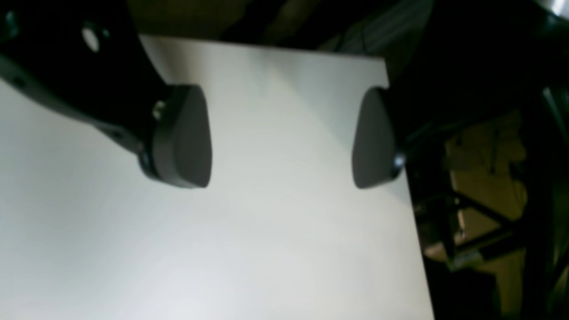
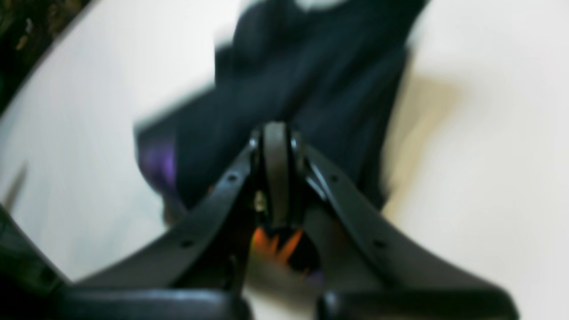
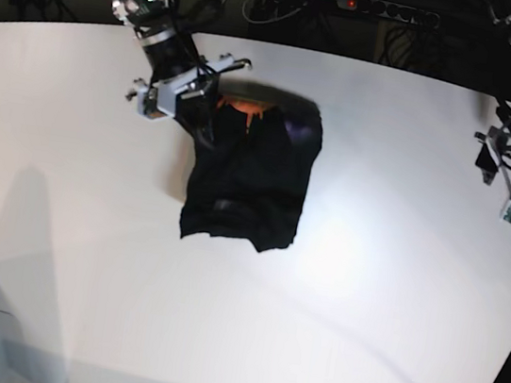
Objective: Layout the t-shirt on the table in an organized manner, then fold the t-shirt properly
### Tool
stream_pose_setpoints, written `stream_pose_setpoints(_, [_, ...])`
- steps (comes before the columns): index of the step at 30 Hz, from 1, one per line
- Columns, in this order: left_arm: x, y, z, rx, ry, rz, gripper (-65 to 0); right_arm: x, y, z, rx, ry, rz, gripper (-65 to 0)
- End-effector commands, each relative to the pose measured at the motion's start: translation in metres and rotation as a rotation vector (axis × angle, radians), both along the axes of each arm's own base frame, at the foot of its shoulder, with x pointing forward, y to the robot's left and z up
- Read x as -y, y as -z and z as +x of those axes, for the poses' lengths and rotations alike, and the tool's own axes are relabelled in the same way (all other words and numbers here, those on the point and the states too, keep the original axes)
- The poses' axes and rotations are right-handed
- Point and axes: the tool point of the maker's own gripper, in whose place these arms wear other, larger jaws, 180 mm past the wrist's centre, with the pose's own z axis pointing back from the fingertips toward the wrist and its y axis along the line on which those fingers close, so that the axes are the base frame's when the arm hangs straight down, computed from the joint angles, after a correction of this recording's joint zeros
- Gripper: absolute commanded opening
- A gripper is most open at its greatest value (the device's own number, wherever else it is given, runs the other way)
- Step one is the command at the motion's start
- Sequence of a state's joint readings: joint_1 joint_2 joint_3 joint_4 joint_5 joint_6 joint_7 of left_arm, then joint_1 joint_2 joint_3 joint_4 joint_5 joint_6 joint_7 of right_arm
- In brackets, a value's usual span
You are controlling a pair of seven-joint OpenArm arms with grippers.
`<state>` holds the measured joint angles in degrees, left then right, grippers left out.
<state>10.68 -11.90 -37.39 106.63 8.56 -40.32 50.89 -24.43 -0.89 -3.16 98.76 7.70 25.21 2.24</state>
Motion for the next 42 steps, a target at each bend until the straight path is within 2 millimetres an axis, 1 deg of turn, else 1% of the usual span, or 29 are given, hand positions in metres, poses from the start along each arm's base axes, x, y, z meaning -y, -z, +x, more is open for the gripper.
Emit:
stream_pose_setpoints(1, [-0.001, -0.015, 0.007, 0.058, 0.0, 0.009, -17.4, 0.003, -0.021, -0.001, 0.063, 0.015, 0.028, -65.0])
stream_pose_setpoints(2, [-0.001, -0.016, 0.005, 0.067, -0.015, 0.0, -17.4, 0.01, -0.027, -0.004, 0.075, 0.032, 0.017, -65.0])
stream_pose_setpoints(3, [0.0, -0.016, 0.003, 0.073, -0.026, -0.006, -17.5, 0.018, -0.03, -0.009, 0.073, 0.05, 0.005, -65.0])
stream_pose_setpoints(5, [0.003, -0.012, -0.01, 0.064, -0.047, -0.017, -17.9, 0.031, -0.029, -0.019, 0.058, 0.083, -0.017, -65.0])
stream_pose_setpoints(6, [0.006, -0.01, -0.017, 0.055, -0.05, -0.019, -19.7, 0.04, -0.024, -0.027, 0.035, 0.101, -0.032, -65.0])
stream_pose_setpoints(8, [0.013, -0.004, -0.031, 0.034, -0.057, -0.034, -27.3, 0.058, -0.013, -0.038, -0.009, 0.143, -0.065, -65.0])
stream_pose_setpoints(10, [0.023, 0.005, -0.045, 0.008, -0.065, -0.056, -37.0, 0.08, 0.003, -0.054, -0.067, 0.191, -0.1, -65.0])
stream_pose_setpoints(11, [0.027, 0.009, -0.053, -0.007, -0.071, -0.063, -41.2, 0.088, 0.01, -0.061, -0.094, 0.217, -0.107, -65.0])
stream_pose_setpoints(13, [0.031, 0.021, -0.077, -0.055, -0.092, -0.083, -48.7, 0.112, 0.021, -0.075, -0.144, 0.299, -0.13, -65.0])
stream_pose_setpoints(17, [0.05, 0.045, -0.111, -0.134, -0.132, -0.149, -59.3, 0.154, 0.04, -0.099, -0.218, 0.46, -0.157, -65.0])
stream_pose_setpoints(18, [0.055, 0.05, -0.121, -0.156, -0.143, -0.167, -61.3, 0.163, 0.045, -0.106, -0.238, 0.491, -0.163, -65.0])
stream_pose_setpoints(20, [0.067, 0.059, -0.135, -0.184, -0.163, -0.203, -64.5, 0.173, 0.058, -0.119, -0.283, 0.527, -0.162, -65.0])
stream_pose_setpoints(22, [0.076, 0.066, -0.144, -0.205, -0.18, -0.233, -65.0, 0.178, 0.076, -0.138, -0.351, 0.554, -0.139, -65.0])
stream_pose_setpoints(24, [0.078, 0.072, -0.154, -0.237, -0.184, -0.242, -65.0, 0.18, 0.087, -0.155, -0.398, 0.571, -0.12, -65.0])
stream_pose_setpoints(27, [0.08, 0.08, -0.162, -0.265, -0.187, -0.256, -65.0, 0.186, 0.105, -0.175, -0.465, 0.578, -0.105, -65.0])
stream_pose_setpoints(30, [0.092, 0.101, -0.172, -0.313, -0.193, -0.322, -65.0, 0.186, 0.126, -0.196, -0.538, 0.604, -0.065, -65.0])
stream_pose_setpoints(32, [0.102, 0.116, -0.176, -0.313, -0.196, -0.391, -65.0, 0.186, 0.14, -0.208, -0.584, 0.607, -0.058, -65.0])
stream_pose_setpoints(33, [0.108, 0.127, -0.179, -0.311, -0.205, -0.436, -65.0, 0.184, 0.148, -0.216, -0.617, 0.607, -0.05, -65.0])
stream_pose_setpoints(35, [0.123, 0.153, -0.189, -0.321, -0.23, -0.529, -65.0, 0.169, 0.165, -0.216, -0.652, 0.587, -0.015, -65.0])
stream_pose_setpoints(36, [0.128, 0.165, -0.189, -0.311, -0.242, -0.573, -65.0, 0.162, 0.175, -0.218, -0.68, 0.572, 0.0, -65.0])
stream_pose_setpoints(37, [0.13, 0.176, -0.187, -0.293, -0.251, -0.612, -65.0, 0.159, 0.184, -0.22, -0.703, 0.556, 0.004, -65.0])
stream_pose_setpoints(38, [0.131, 0.189, -0.19, -0.29, -0.266, -0.647, -65.0, 0.153, 0.193, -0.219, -0.724, 0.538, 0.015, -65.0])
stream_pose_setpoints(40, [0.129, 0.211, -0.195, -0.288, -0.295, -0.698, -65.0, 0.136, 0.213, -0.223, -0.78, 0.511, 0.047, -65.0])
stream_pose_setpoints(42, [0.127, 0.228, -0.196, -0.28, -0.325, -0.739, -65.0, 0.13, 0.229, -0.223, -0.82, 0.49, 0.058, -65.0])
